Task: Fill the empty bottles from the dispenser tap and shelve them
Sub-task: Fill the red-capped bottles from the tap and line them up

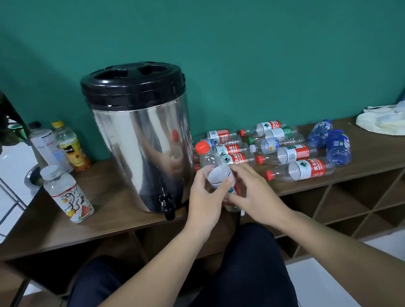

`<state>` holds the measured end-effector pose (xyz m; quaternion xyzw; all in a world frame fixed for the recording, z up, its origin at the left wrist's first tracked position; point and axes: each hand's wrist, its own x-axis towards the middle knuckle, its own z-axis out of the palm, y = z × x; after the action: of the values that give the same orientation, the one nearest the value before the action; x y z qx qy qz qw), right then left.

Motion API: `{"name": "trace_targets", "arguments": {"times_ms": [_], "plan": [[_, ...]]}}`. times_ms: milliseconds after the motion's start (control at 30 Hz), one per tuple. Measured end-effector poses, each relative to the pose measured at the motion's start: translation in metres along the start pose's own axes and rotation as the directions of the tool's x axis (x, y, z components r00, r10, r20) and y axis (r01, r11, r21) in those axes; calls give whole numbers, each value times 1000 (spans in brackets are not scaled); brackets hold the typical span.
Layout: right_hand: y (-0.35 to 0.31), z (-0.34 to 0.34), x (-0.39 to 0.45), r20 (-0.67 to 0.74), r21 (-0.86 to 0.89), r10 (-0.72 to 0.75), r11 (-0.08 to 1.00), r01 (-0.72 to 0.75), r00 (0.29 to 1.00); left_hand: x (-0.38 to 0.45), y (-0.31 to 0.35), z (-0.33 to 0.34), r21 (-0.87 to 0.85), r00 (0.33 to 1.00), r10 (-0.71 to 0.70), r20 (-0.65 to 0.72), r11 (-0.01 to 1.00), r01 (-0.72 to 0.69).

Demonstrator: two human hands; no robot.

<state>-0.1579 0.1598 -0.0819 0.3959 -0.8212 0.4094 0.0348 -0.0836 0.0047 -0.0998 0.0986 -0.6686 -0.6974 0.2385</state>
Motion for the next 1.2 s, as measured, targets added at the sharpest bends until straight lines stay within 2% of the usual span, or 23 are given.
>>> {"name": "trace_targets", "arguments": {"times_ms": [167,267,433,500,667,800,900,1033,1133,1200], "plan": [[-20,2,-31,170,20,14,1000,-18,985,-25,2,-27,69,998,-12,58,998,8],[-31,-1,-39,206,18,46,999,-51,978,-42,2,-42,89,991,-54,125,995,43],[-61,-2,-29,150,52,105,992,-114,983,-71,-9,-56,165,972,-111,208,983,77],[-67,3,-24,108,51,85,995,-91,991,-78,-14,-59,197,969,-114,221,978,70],[-63,14,-19,36,-26,99,995,-98,994,-84,-27,-67,247,970,-109,218,967,53],[-63,19,-18,-19,2,113,994,-113,993,-90,-37,-71,351,979,-68,192,936,-4],[-65,19,-17,-45,-174,103,979,-109,994,-92,-44,-75,381,985,-57,164,924,-10],[-73,17,-10,-27,-488,142,862,-137,990,-94,-48,-80,435,984,-34,177,899,-48],[-74,21,-3,38,-490,164,863,-124,986,-95,-51,-84,449,982,-13,189,890,-75],[-72,21,-2,104,-488,132,870,-65,986,-96,-54,-88,413,979,-32,203,909,-55]]}}
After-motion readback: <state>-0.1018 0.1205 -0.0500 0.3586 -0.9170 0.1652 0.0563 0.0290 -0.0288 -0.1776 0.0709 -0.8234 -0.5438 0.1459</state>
